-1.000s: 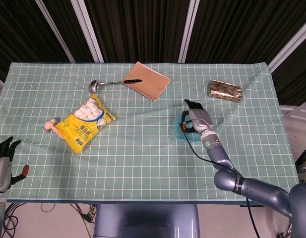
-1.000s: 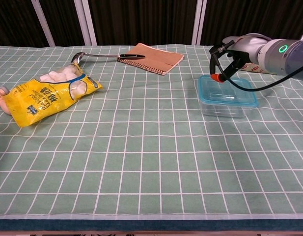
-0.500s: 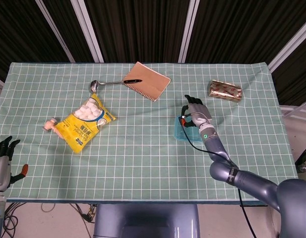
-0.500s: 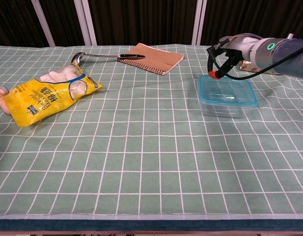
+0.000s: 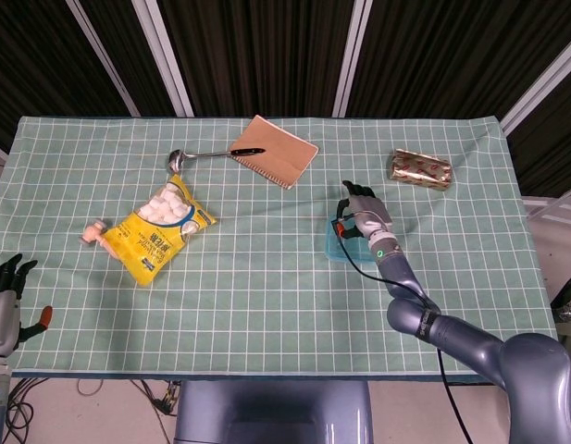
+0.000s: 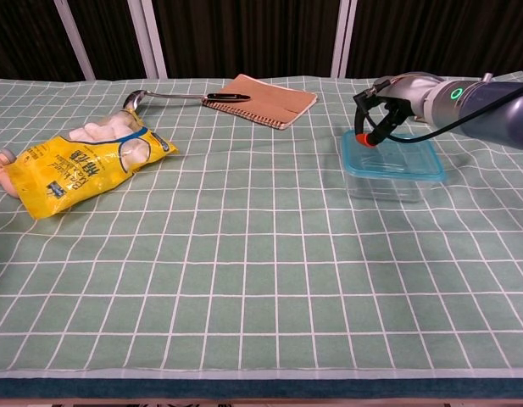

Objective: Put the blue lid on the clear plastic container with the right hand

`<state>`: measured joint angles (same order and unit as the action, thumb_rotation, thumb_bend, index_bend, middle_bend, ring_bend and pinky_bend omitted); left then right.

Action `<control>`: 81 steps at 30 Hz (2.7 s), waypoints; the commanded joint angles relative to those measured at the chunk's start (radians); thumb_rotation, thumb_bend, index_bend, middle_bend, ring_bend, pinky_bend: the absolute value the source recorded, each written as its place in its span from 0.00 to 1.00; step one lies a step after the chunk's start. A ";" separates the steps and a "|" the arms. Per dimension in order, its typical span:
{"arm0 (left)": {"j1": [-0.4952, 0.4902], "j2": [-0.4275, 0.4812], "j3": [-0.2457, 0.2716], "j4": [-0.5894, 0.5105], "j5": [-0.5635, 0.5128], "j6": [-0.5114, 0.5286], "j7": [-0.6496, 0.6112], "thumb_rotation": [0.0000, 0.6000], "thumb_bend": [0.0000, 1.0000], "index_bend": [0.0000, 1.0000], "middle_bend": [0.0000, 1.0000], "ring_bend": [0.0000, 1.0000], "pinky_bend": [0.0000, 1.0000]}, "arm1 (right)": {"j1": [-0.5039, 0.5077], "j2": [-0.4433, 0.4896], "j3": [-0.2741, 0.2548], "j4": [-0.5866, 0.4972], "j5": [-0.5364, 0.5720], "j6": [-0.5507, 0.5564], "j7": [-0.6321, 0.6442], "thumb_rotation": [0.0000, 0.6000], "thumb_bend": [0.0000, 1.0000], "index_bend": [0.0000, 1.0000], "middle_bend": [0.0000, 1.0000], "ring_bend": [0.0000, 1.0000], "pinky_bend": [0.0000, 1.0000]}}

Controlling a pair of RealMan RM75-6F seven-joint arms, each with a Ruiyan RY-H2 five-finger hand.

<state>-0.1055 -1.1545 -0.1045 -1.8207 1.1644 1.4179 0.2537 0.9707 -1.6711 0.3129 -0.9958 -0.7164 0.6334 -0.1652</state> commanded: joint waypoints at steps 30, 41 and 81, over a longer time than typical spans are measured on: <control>-0.003 0.001 -0.001 0.002 -0.009 -0.002 -0.001 1.00 0.36 0.14 0.00 0.00 0.00 | 0.031 -0.026 -0.082 0.074 0.096 -0.096 -0.095 1.00 0.50 0.69 0.00 0.00 0.00; -0.003 0.002 0.002 0.000 -0.001 0.000 -0.003 1.00 0.36 0.14 0.00 0.00 0.00 | -0.001 0.038 0.015 -0.050 -0.017 0.050 0.021 1.00 0.48 0.13 0.00 0.00 0.00; 0.021 0.004 0.035 0.000 0.164 0.073 -0.039 1.00 0.36 0.14 0.00 0.00 0.00 | -0.780 0.356 -0.463 -0.656 -0.759 1.097 -0.149 1.00 0.39 0.00 0.00 0.00 0.00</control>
<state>-0.0852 -1.1513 -0.0708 -1.8195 1.3274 1.4898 0.2145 0.2236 -1.3154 -0.1265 -1.6791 -1.4573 1.7088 -0.3172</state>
